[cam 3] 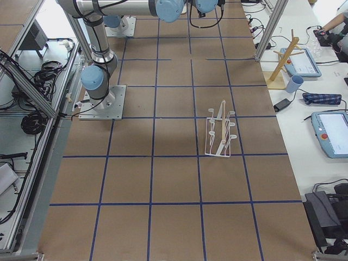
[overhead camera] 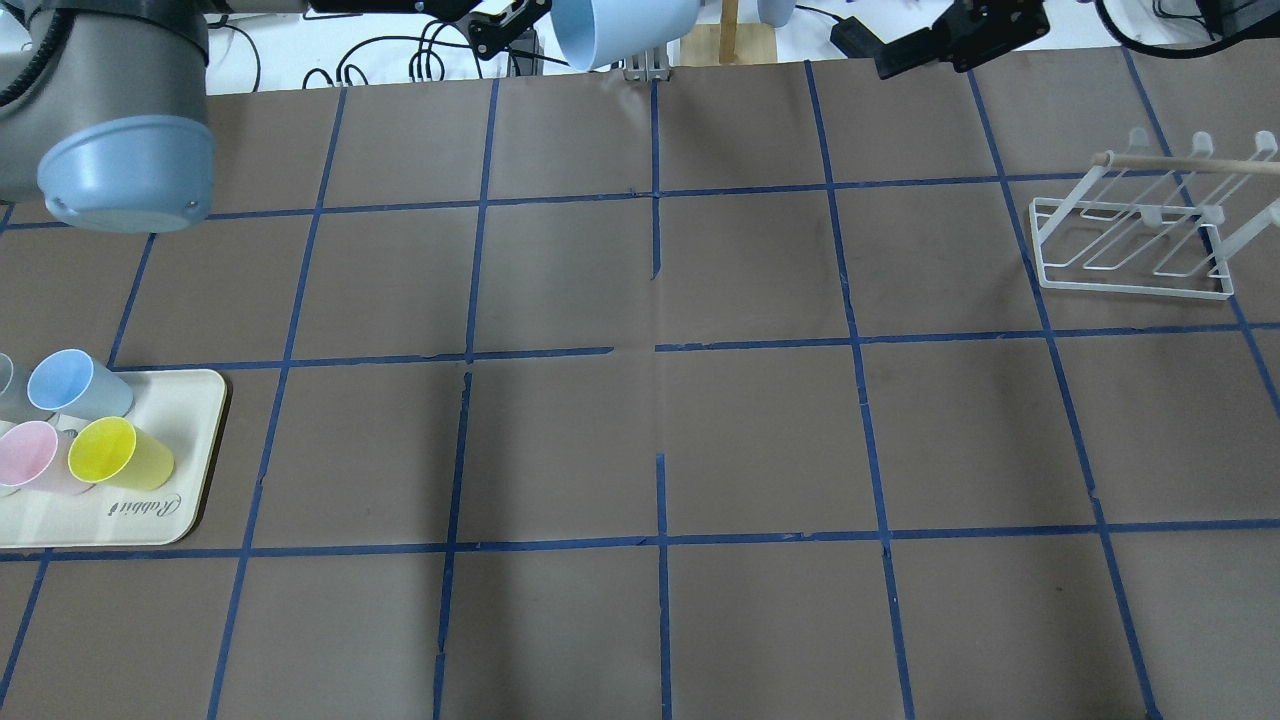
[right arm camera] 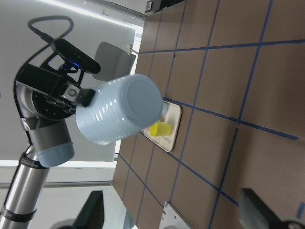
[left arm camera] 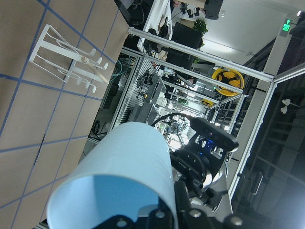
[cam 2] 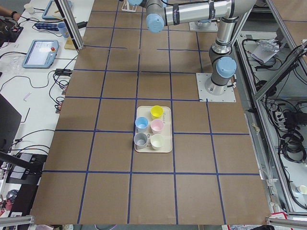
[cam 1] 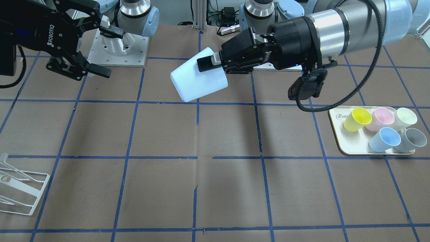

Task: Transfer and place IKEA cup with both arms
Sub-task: 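Open the right gripper and pull it back while the left gripper takes the cup, then lower the cup with the left gripper onto the white tray beside the blue cup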

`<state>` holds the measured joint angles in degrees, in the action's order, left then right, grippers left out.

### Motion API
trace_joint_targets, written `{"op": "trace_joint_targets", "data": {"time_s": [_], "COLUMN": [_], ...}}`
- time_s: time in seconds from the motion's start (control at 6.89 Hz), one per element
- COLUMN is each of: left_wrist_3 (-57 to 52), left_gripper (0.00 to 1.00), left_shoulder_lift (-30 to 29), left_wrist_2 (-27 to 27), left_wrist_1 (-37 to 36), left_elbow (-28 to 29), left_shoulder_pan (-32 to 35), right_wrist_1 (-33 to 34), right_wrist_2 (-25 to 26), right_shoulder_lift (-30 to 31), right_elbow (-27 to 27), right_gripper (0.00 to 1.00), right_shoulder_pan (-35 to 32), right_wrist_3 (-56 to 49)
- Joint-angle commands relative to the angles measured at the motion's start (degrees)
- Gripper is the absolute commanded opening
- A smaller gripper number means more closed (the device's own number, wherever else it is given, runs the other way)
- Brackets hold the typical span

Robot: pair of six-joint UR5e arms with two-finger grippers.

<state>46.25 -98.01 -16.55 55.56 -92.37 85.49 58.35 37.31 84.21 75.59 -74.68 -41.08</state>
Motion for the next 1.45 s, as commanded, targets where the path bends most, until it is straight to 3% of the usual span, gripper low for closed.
{"op": "trace_joint_targets", "data": {"time_s": [0.0, 0.15, 0.29, 0.44, 0.73, 0.87, 1.16, 1.31], "left_wrist_3": [-1.6, -8.1, -20.6, -32.9, -52.4, -63.3, -77.3, -82.6], "left_gripper": [0.0, 0.0, 0.0, 0.0, 0.0, 0.0, 0.0, 0.0], "left_shoulder_lift": [-0.2, -0.3, -0.3, 0.0, 1.0, 0.9, -0.7, -2.4], "left_wrist_2": [-13.0, -21.0, -29.2, -38.1, -51.0, -62.5, -76.3, -80.8], "left_wrist_1": [0.2, 1.0, 7.0, 15.4, 28.3, 29.9, 29.2, 28.9], "left_elbow": [-0.5, -1.3, -1.2, -0.2, -0.1, -0.4, -1.5, -1.5], "left_shoulder_pan": [-1.1, -1.2, -1.4, -2.6, -10.6, -14.1, -19.3, -21.9], "right_wrist_1": [8.5, 12.5, 14.8, 18.3, 24.3, 26.1, 32.4, 34.0], "right_wrist_2": [20.2, 28.1, 34.3, 36.6, 47.5, 47.7, 48.4, 51.3], "right_shoulder_lift": [0.1, 0.1, 0.2, -0.4, -3.2, -2.9, 0.1, 1.2], "right_elbow": [-0.3, 0.2, 0.3, 0.4, 0.7, 1.9, 7.9, 10.6], "right_gripper": [1.0, 1.0, 1.0, 1.0, 1.0, 1.0, 0.99, 1.0], "right_shoulder_pan": [0.3, 0.1, -0.4, -2.3, -14.3, -17.2, -17.6, -17.7], "right_wrist_3": [7.9, 12.2, 18.9, 28.6, 41.6, 46.6, 47.2, 47.8]}}
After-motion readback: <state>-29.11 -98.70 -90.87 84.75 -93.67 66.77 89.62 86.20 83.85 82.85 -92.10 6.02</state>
